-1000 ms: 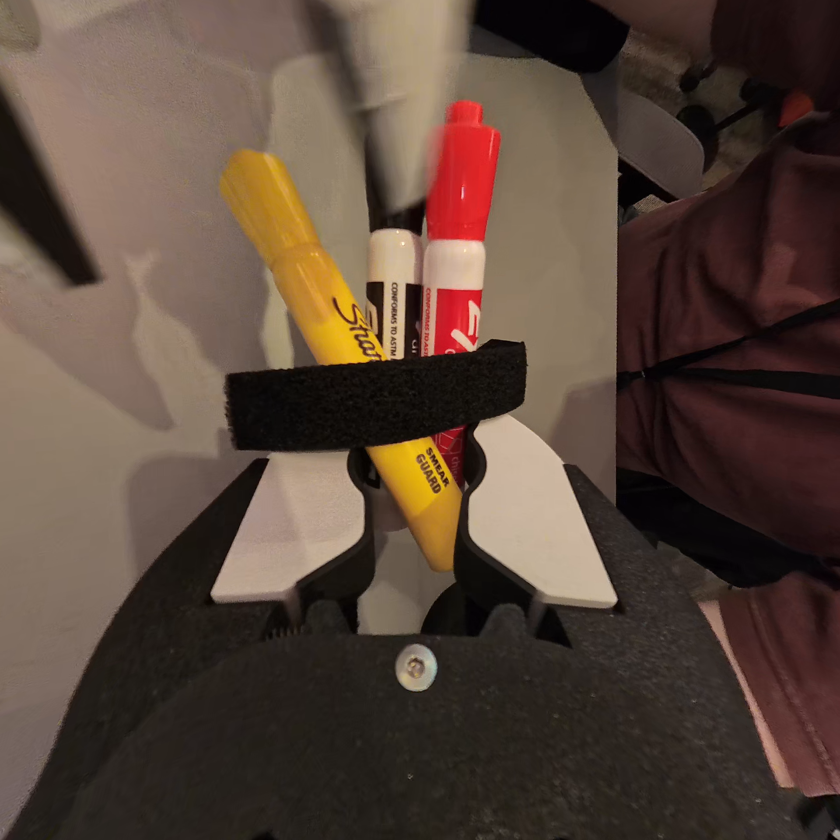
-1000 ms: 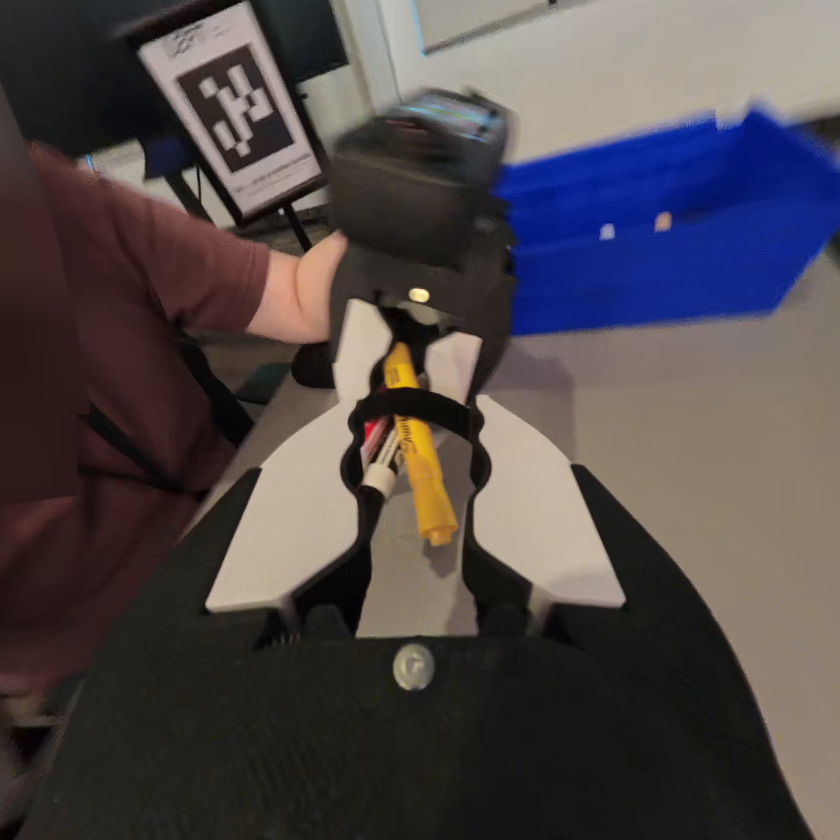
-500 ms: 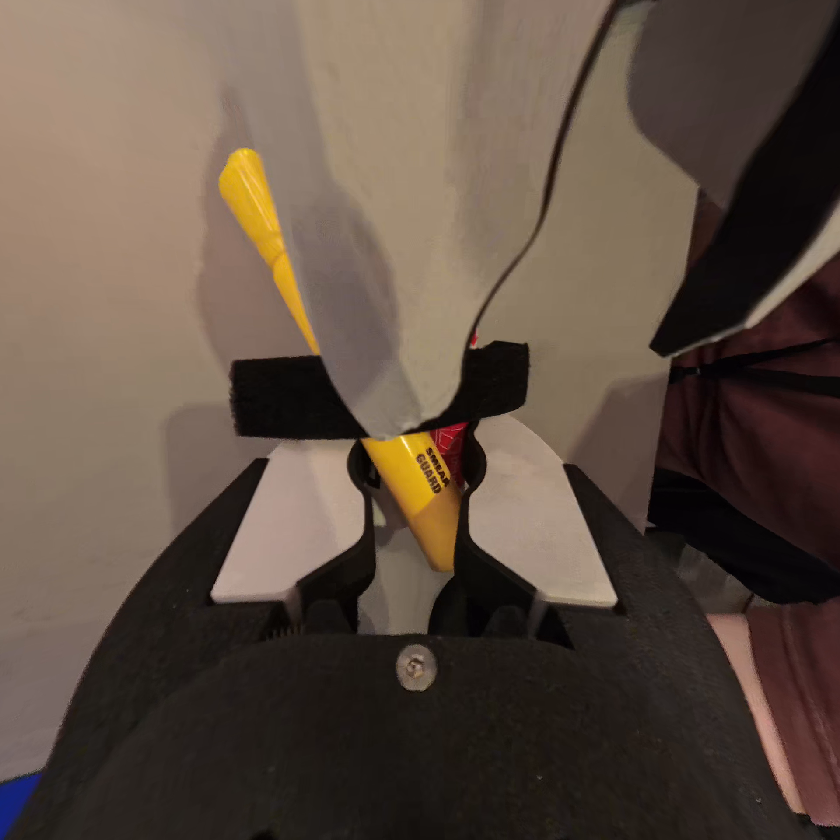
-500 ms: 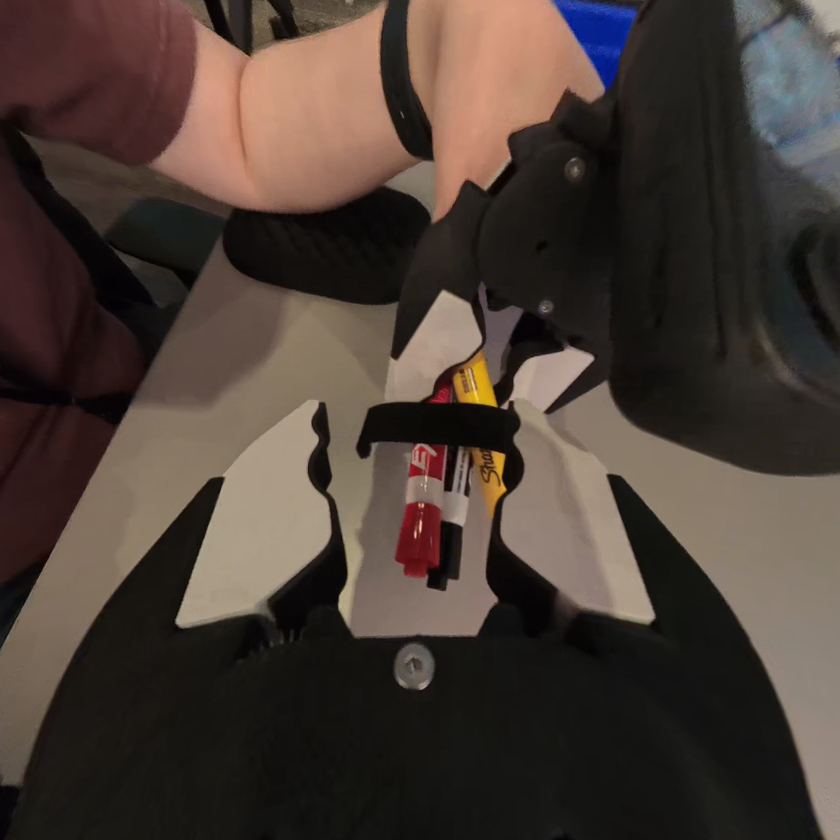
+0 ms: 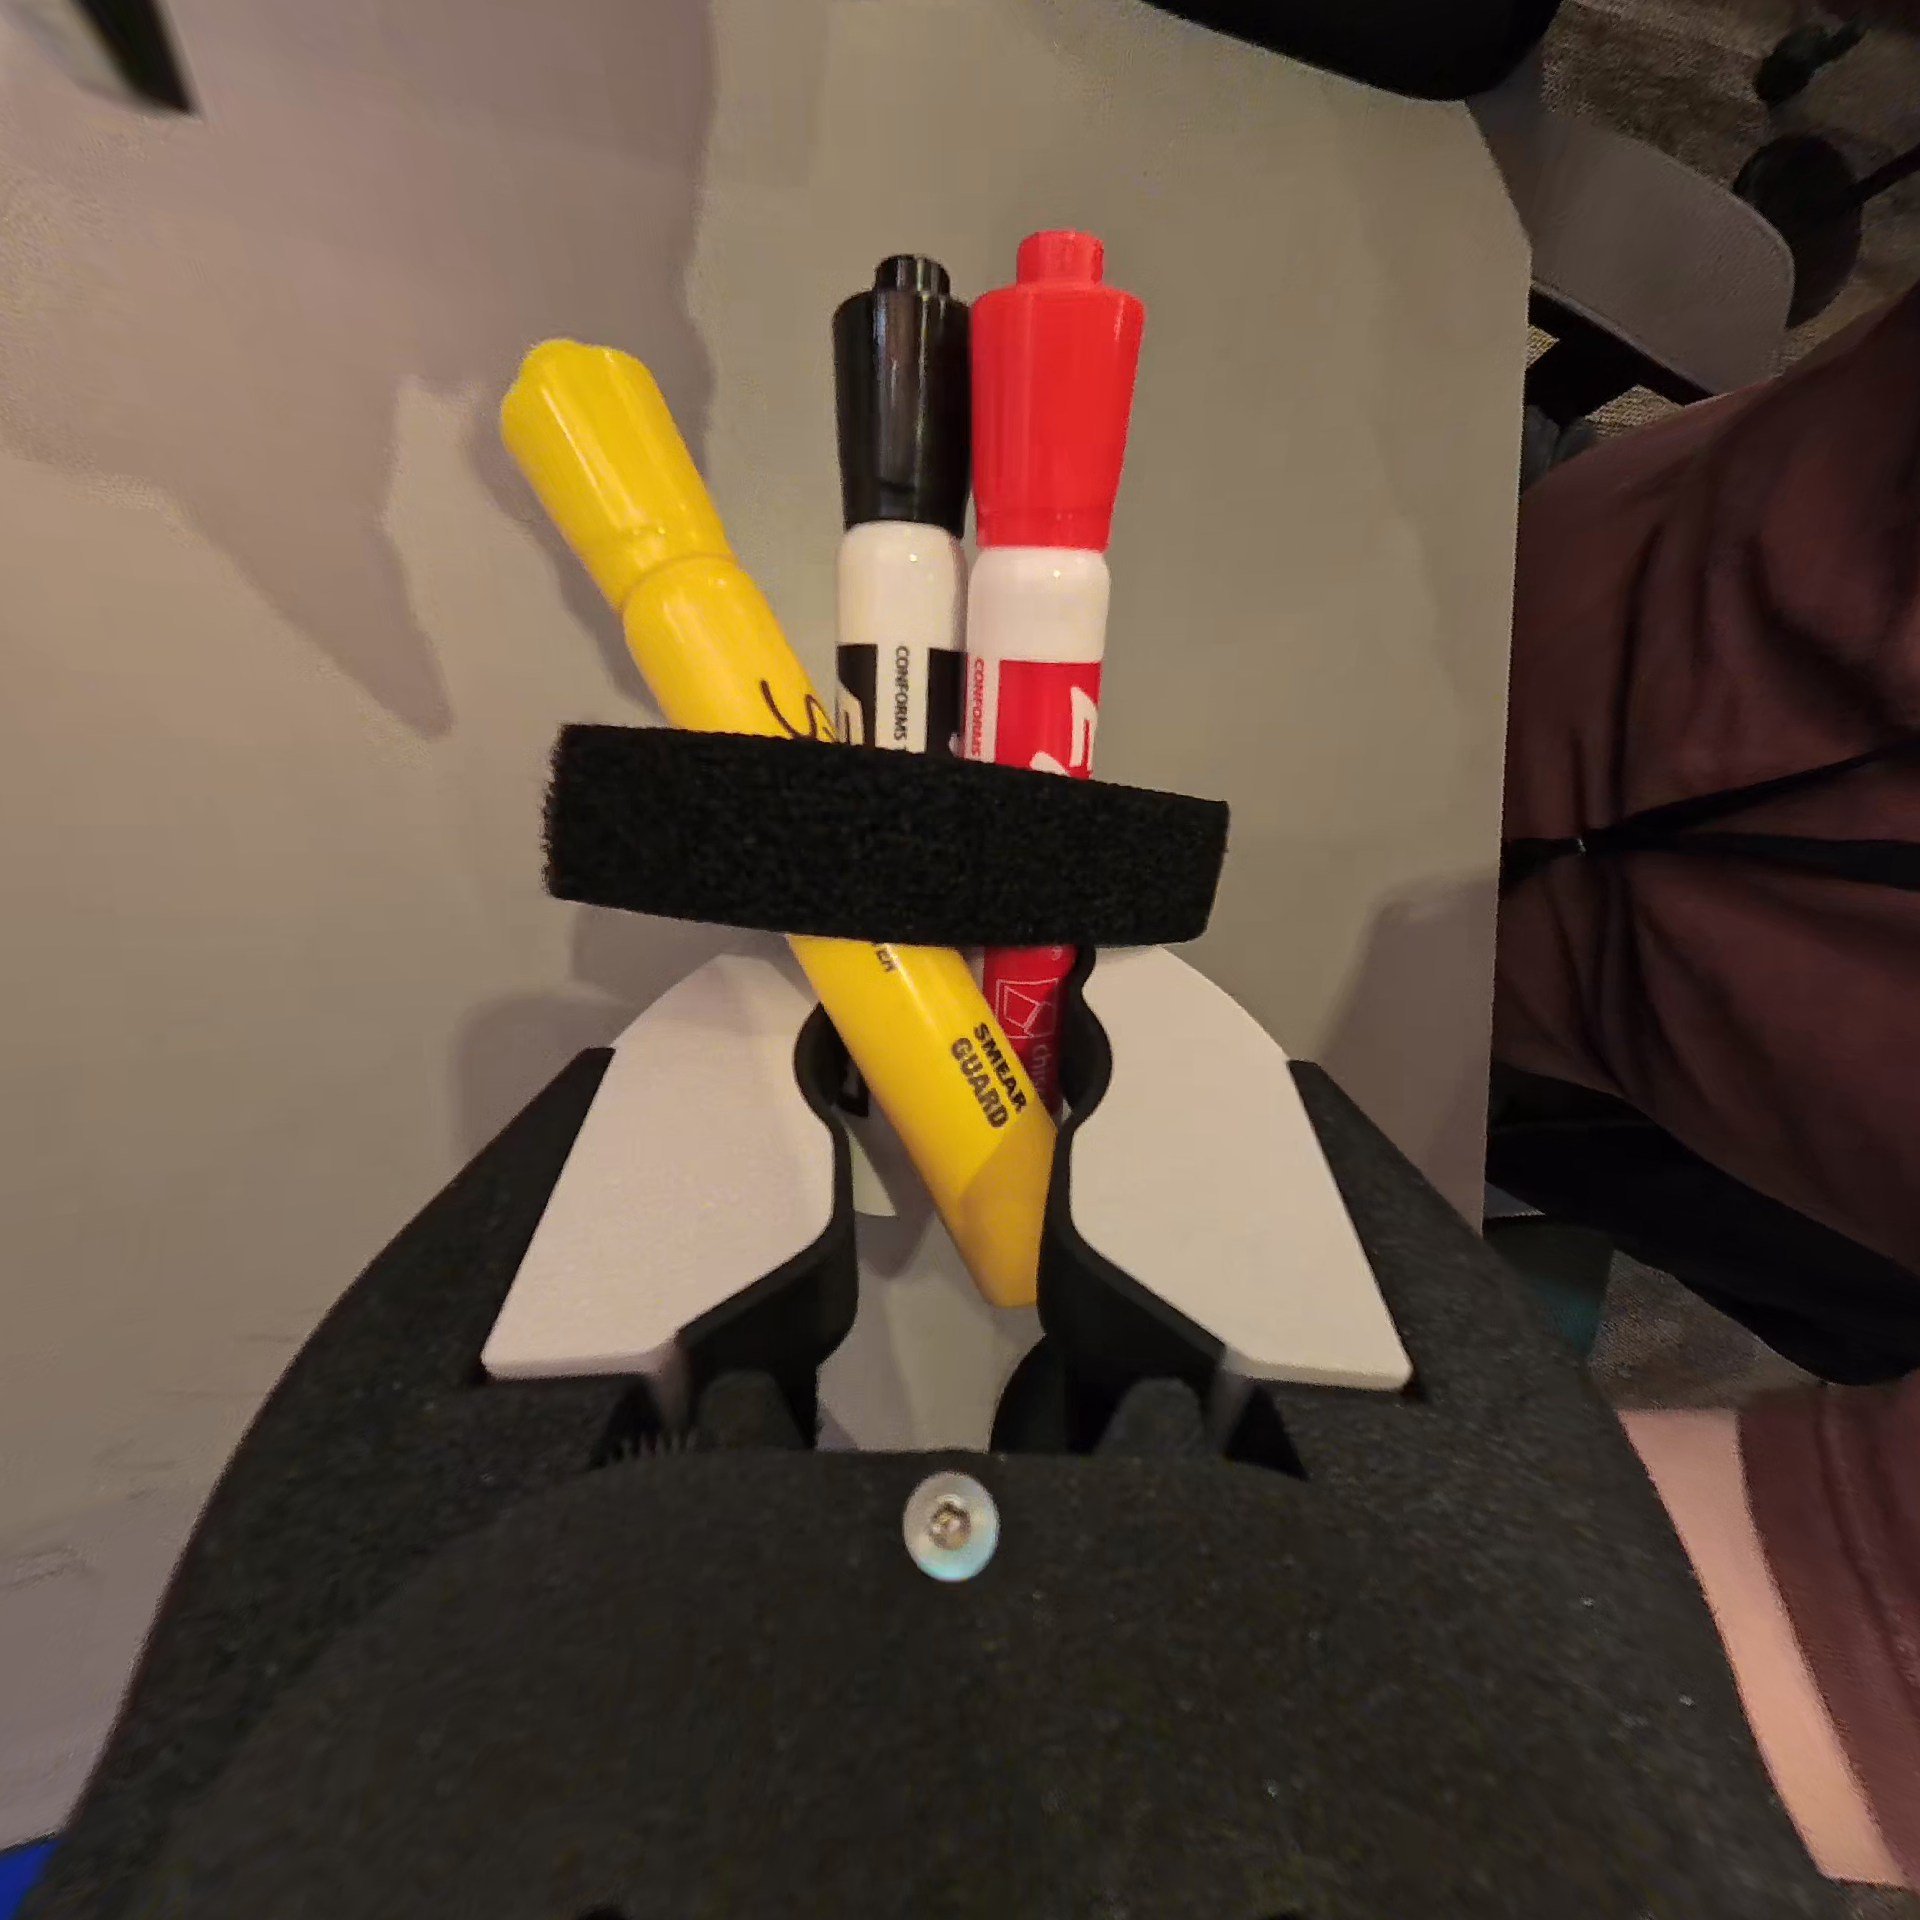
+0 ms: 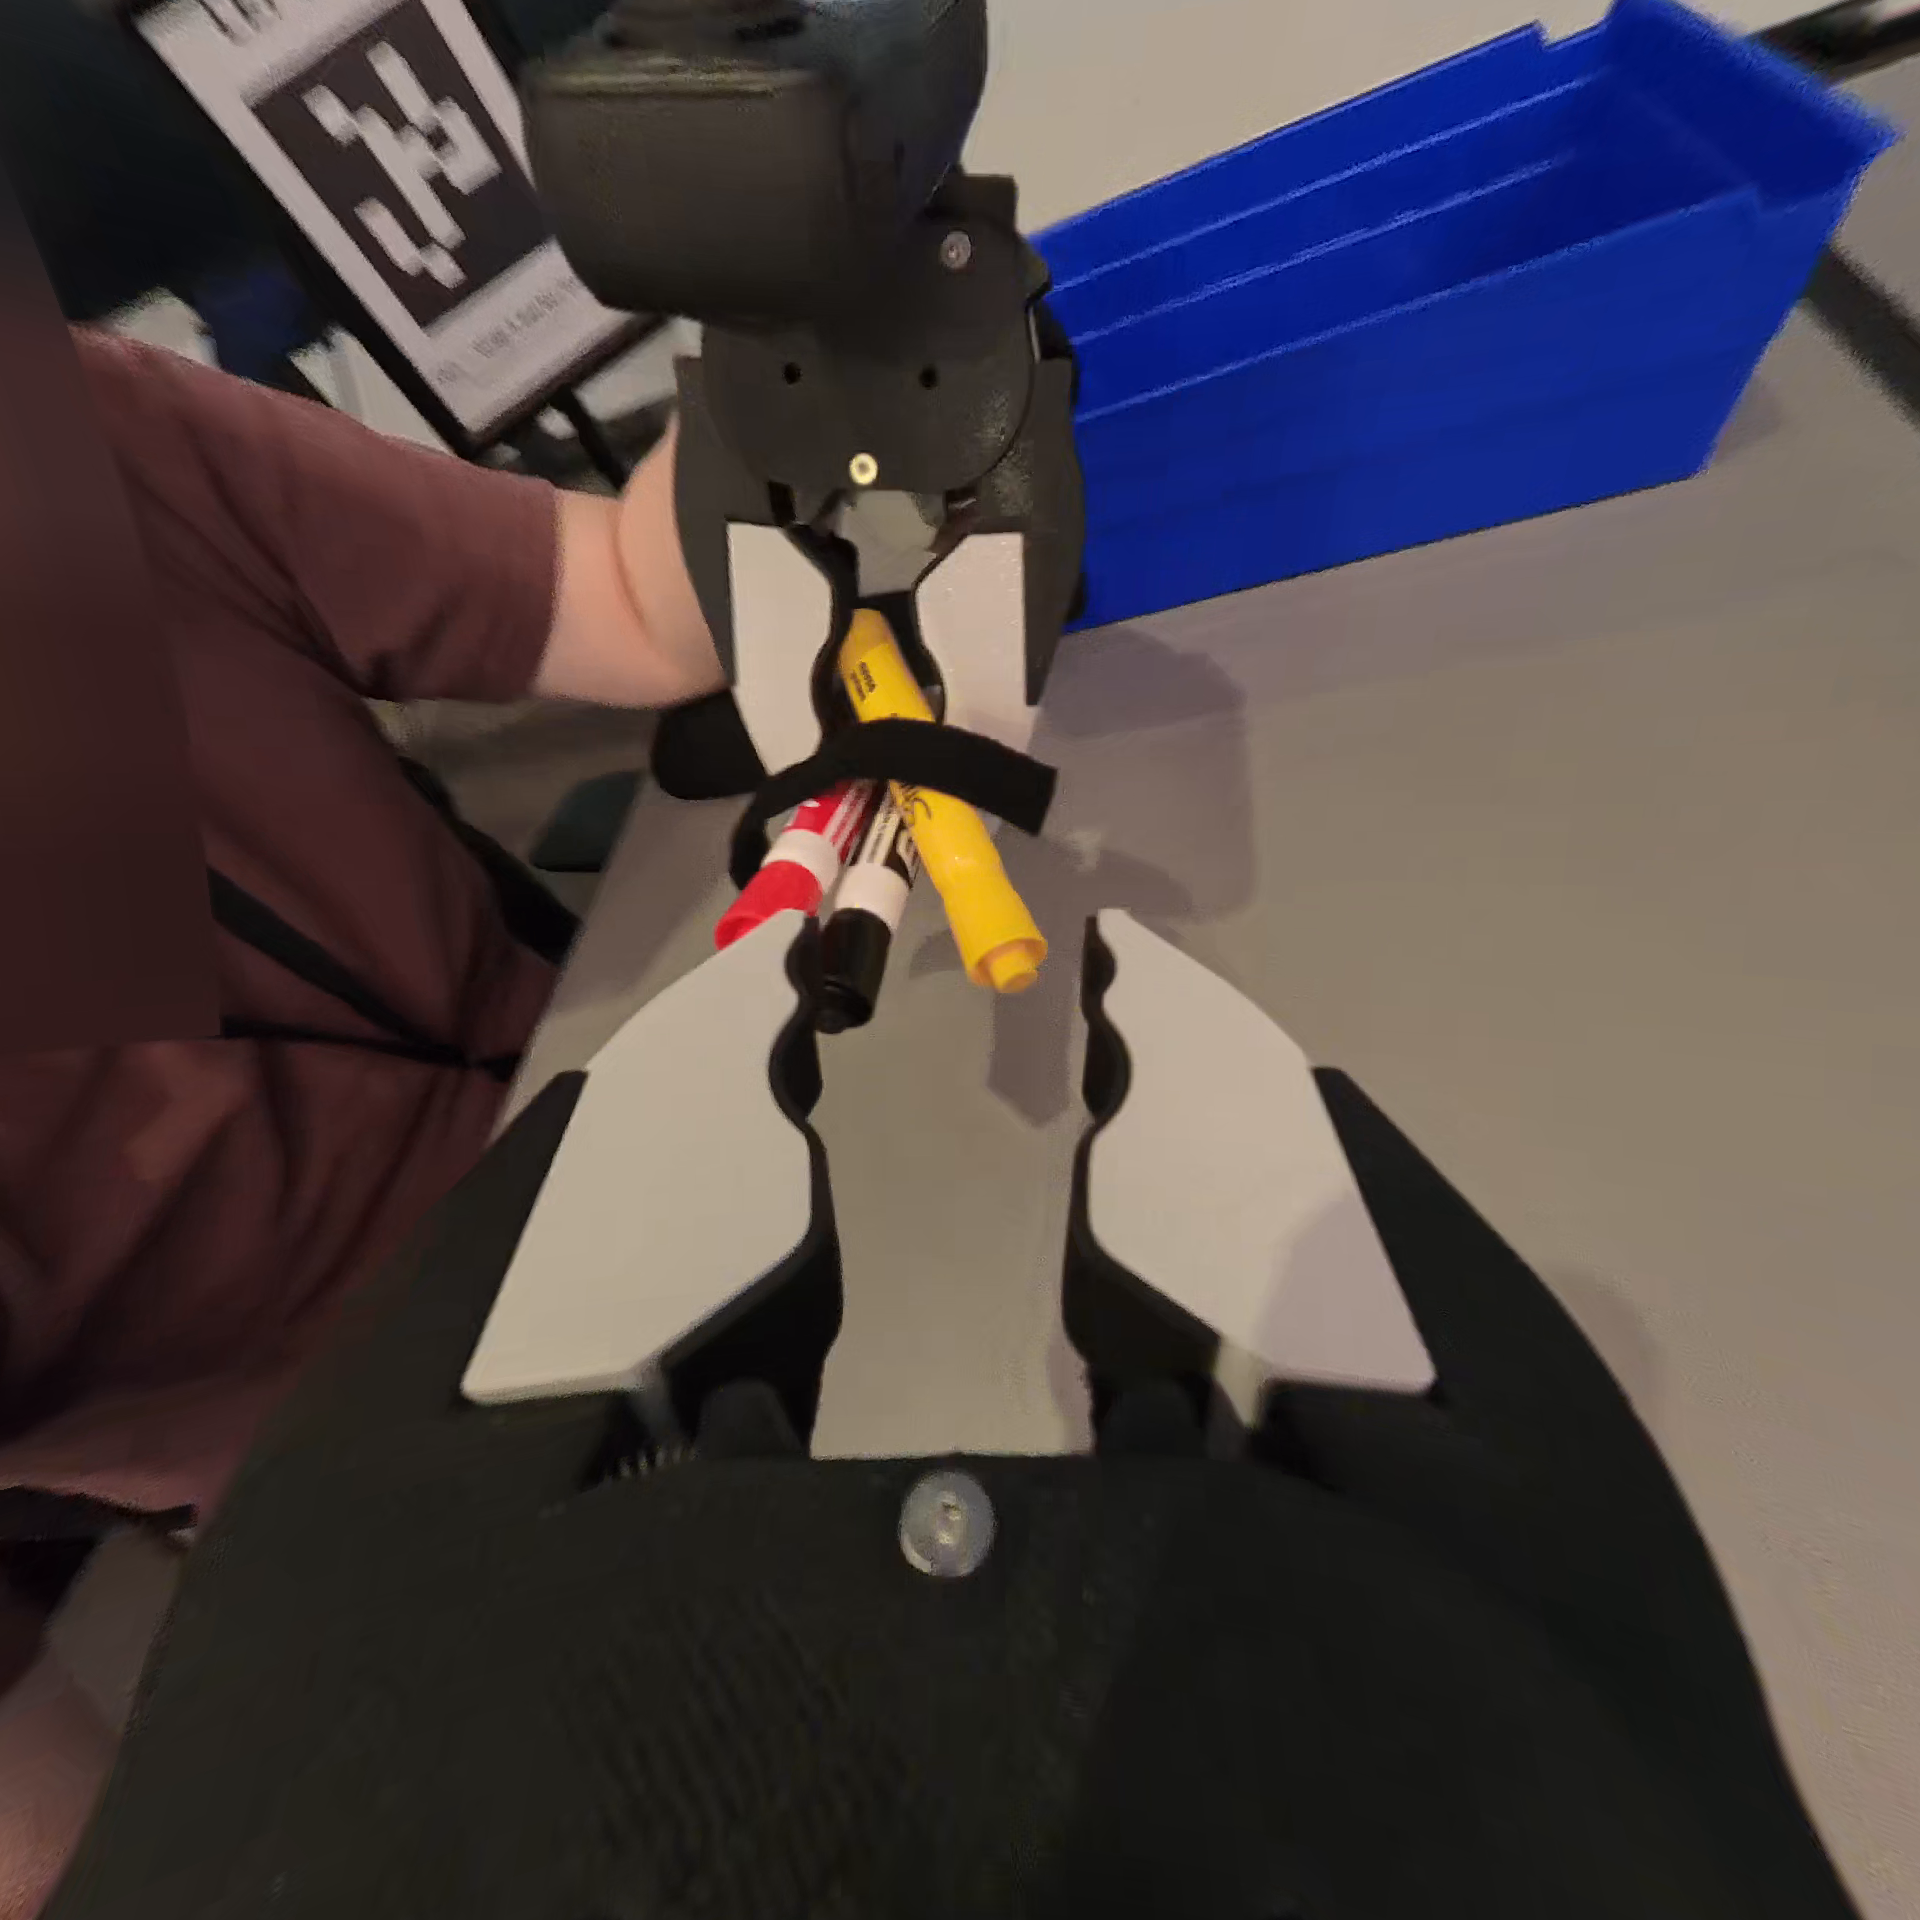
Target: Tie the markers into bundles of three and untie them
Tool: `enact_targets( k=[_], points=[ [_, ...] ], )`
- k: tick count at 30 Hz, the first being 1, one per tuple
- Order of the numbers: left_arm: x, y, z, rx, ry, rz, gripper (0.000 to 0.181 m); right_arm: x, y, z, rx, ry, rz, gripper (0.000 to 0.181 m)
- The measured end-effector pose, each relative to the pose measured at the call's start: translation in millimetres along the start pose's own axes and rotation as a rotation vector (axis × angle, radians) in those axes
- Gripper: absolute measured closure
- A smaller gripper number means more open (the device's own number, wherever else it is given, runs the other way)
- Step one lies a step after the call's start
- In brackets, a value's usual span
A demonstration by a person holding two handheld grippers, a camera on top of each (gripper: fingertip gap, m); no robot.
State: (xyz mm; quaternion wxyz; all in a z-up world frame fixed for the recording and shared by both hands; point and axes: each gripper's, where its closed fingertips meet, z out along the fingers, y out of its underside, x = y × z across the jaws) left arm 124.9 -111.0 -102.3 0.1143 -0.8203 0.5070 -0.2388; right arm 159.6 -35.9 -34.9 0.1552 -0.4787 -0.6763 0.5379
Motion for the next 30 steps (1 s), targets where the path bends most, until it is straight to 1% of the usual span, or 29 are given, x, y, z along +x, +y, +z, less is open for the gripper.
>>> enact_targets(
  k=[5,10,13,19,30],
  points=[
    [-0.5,-0.9,-0.8,0.009,0.002,-0.009,0.143,2.4,10.5,8.3,0.031,-0.149,0.159,0.134],
    [-0.7,0.3,-1.1,0.005,0.002,-0.012,0.143,0.8,23.4,24.5,-0.025,-0.238,0.265,0.136],
    [-0.3,1.4,0.2,-0.001,0.009,-0.014,0.143,-7.3,21.9,30.1,-0.027,-0.308,0.281,0.146],
    [-1.2,2.7,1.3,-0.006,0.015,-0.03,0.143,-12.3,15.5,28.1,-0.021,-0.313,0.276,0.151],
    [-2.6,4.4,1.3,-0.008,0.02,-0.048,0.143,-24.5,7.8,24.5,-0.037,-0.29,0.195,0.146]
  ],
)
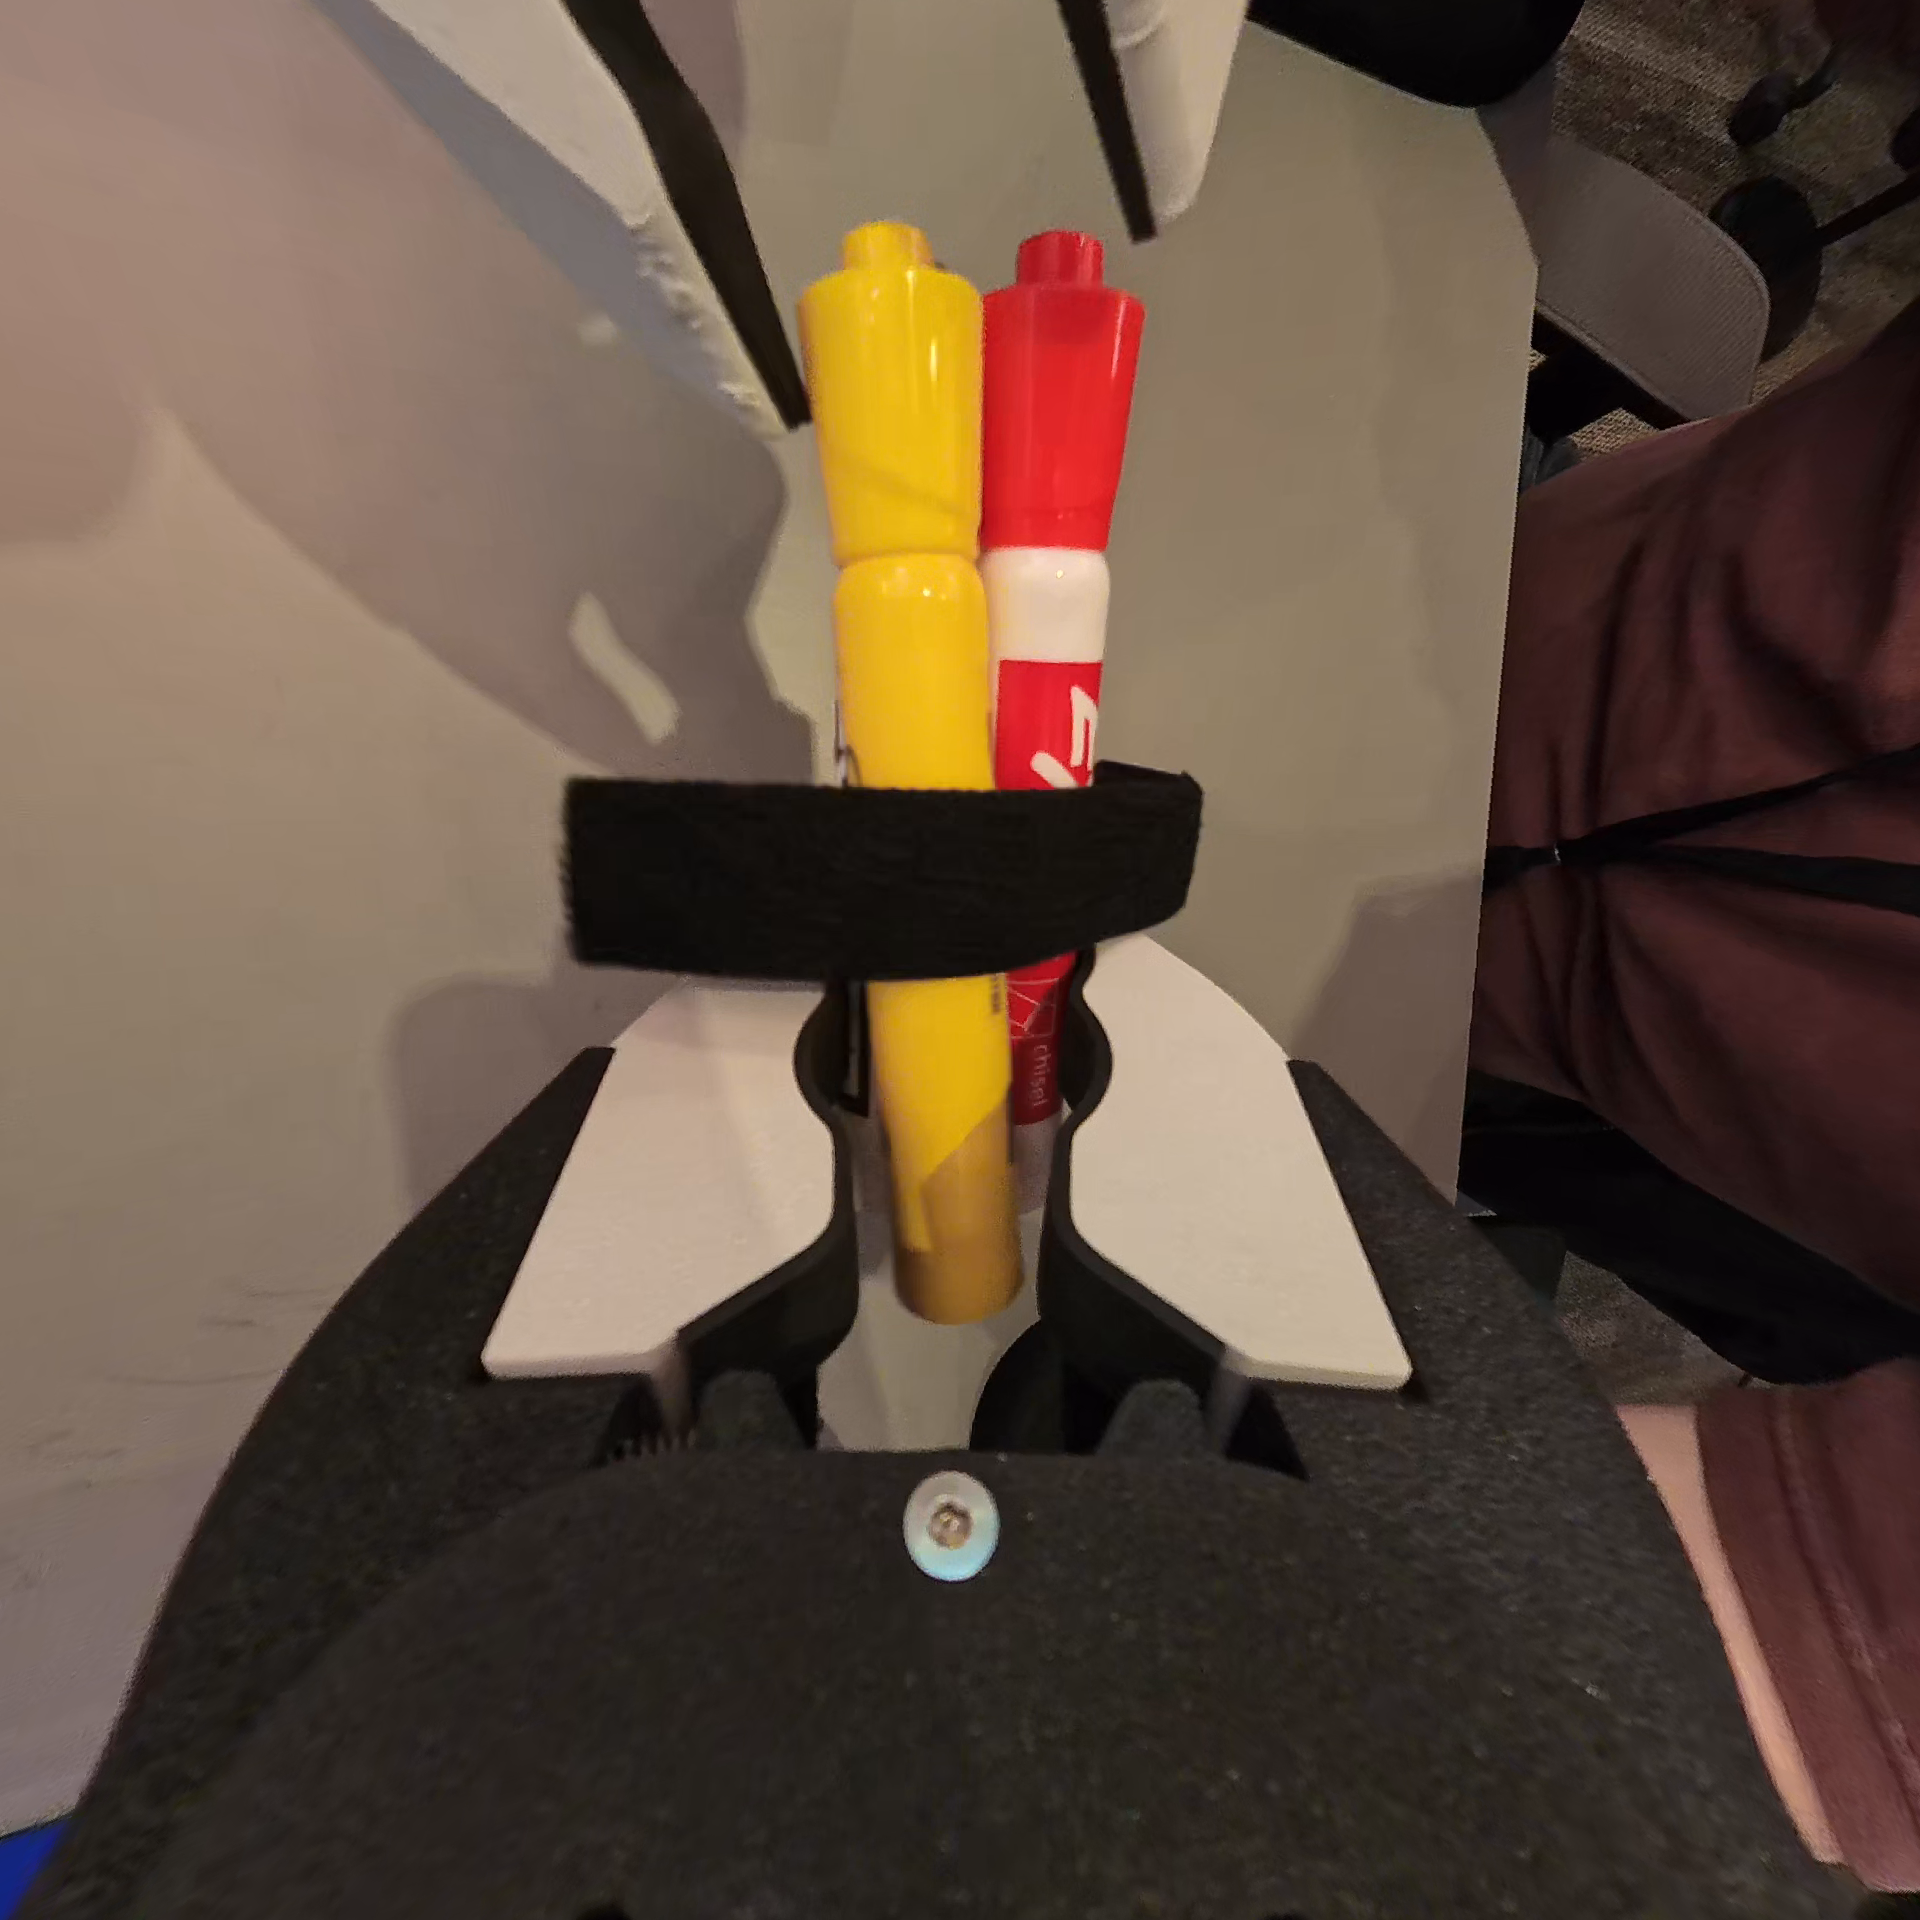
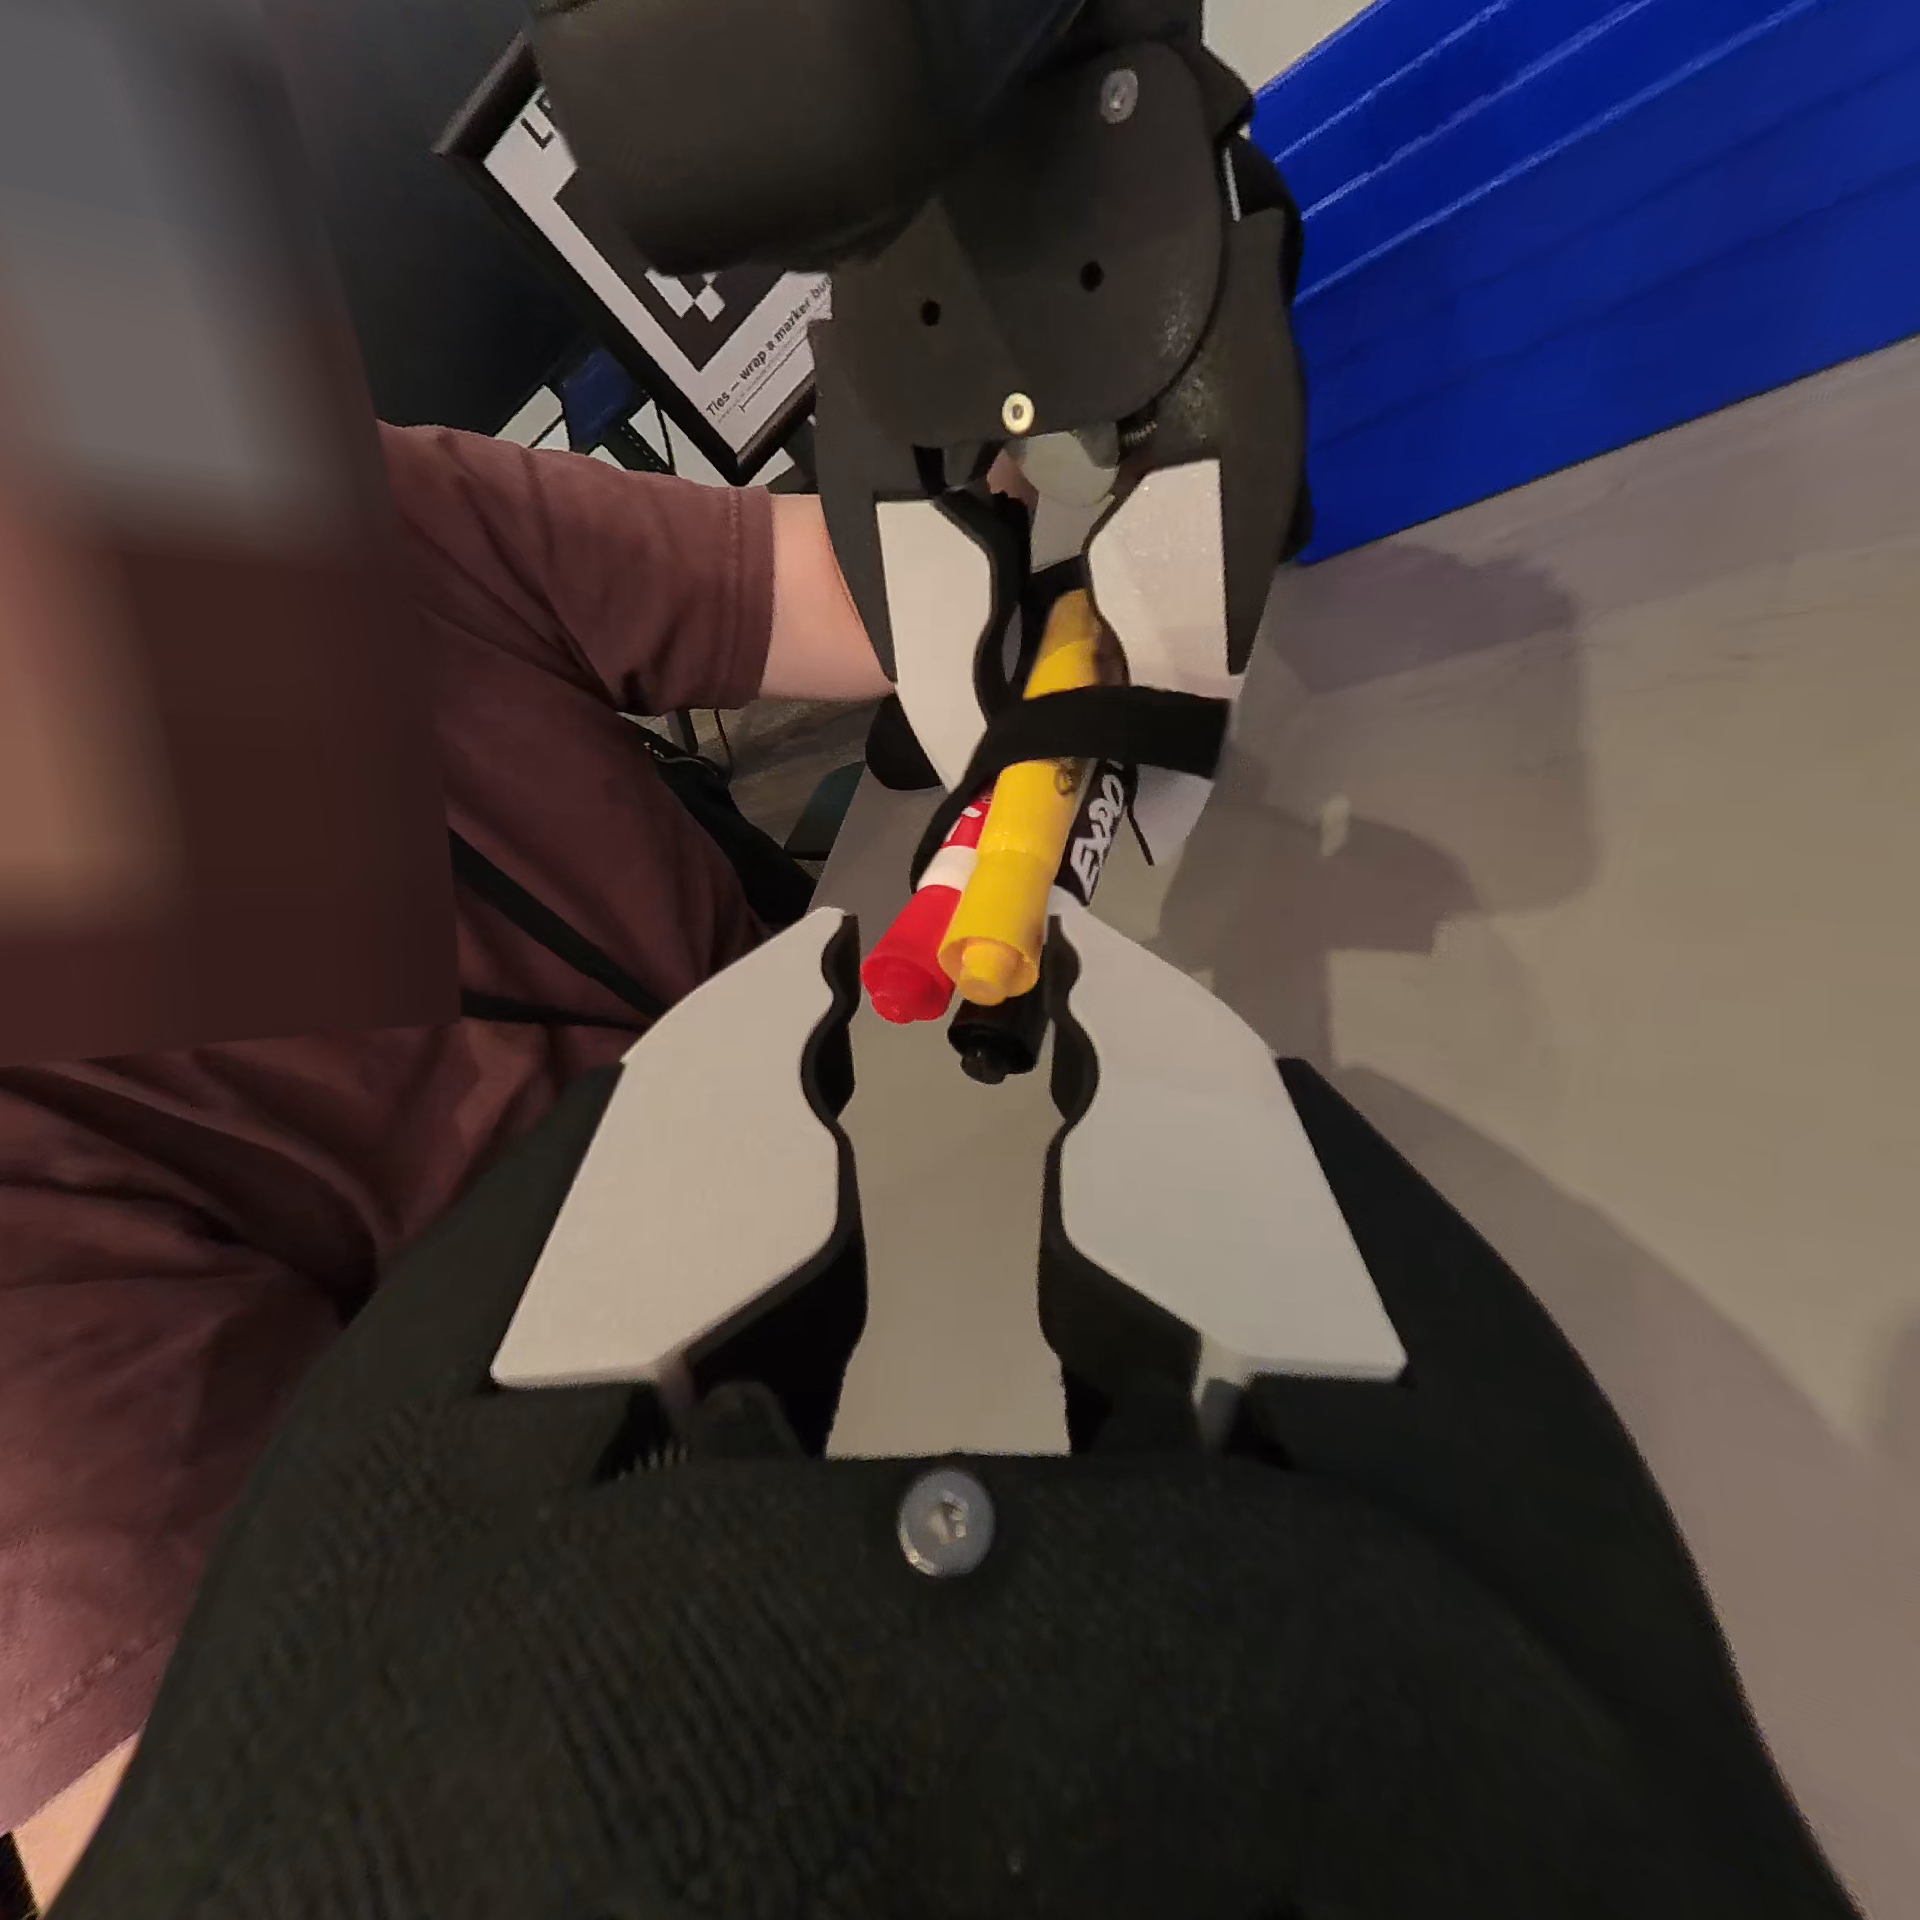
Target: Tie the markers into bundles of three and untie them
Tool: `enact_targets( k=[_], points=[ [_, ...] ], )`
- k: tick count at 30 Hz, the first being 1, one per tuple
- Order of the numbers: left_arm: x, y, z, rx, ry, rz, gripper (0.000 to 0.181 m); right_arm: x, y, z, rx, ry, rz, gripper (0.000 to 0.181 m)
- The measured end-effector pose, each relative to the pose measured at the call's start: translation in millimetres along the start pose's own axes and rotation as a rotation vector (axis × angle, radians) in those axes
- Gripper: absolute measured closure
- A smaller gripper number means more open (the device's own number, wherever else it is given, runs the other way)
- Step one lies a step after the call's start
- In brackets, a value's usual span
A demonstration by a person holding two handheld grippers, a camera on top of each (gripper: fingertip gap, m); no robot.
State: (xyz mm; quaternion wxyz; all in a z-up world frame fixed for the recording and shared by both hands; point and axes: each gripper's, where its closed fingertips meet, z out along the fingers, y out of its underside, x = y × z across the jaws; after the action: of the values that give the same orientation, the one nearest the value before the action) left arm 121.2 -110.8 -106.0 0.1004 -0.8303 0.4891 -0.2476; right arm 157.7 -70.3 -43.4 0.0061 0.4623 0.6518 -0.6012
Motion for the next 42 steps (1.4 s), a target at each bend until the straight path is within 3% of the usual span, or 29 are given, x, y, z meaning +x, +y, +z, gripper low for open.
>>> enact_targets(
  k=[12,18,22,24,26,29,32,33,34,37,42],
  points=[
    [1.0,4.1,6.9,-0.02,0.053,-0.031,0.143,14.5,2.6,-8.0,-0.046,0.165,-0.05,0.132],
    [-10.1,11.1,0.6,-0.026,0.003,-0.057,0.143,-28.0,-19.3,-20.7,0.051,0.285,-0.42,0.143],
    [-18.7,16.3,-3.2,-0.032,-0.029,-0.085,0.143,-50.4,46.2,20.6,-0.087,0.381,-0.646,0.138],
    [-19.0,15.2,-3.2,-0.029,-0.03,-0.084,0.143,-48.4,88.3,49.3,-0.181,0.448,-0.698,0.135],
    [-17.8,15.2,-1.8,-0.037,-0.027,-0.08,0.143,-54.2,111.4,76.5,-0.194,0.442,-0.695,0.134],
    [-18.7,18.2,2.0,-0.065,-0.035,-0.083,0.143,-49.1,107.9,94.3,-0.133,0.497,-0.691,0.135],
    [-16.7,18.5,5.0,-0.071,-0.02,-0.087,0.143,-38.2,118.1,106.4,-0.186,0.47,-0.651,0.139],
    [-16.5,19.9,5.5,-0.08,-0.019,-0.087,0.143,-35.0,124.0,111.2,-0.216,0.456,-0.639,0.15],
    [-17.4,22.0,5.8,-0.092,-0.027,-0.086,0.143,-28.5,129.4,113.0,-0.26,0.476,-0.641,0.174],
    [-19.8,30.5,7.1,-0.138,-0.044,-0.1,0.143,-25.6,133.8,117.8,-0.294,0.465,-0.655,0.177],
    [-24.3,38.6,8.7,-0.183,-0.068,-0.1,0.143,-45.5,94.8,99.4,-0.148,0.37,-0.524,0.178]
  ],
)
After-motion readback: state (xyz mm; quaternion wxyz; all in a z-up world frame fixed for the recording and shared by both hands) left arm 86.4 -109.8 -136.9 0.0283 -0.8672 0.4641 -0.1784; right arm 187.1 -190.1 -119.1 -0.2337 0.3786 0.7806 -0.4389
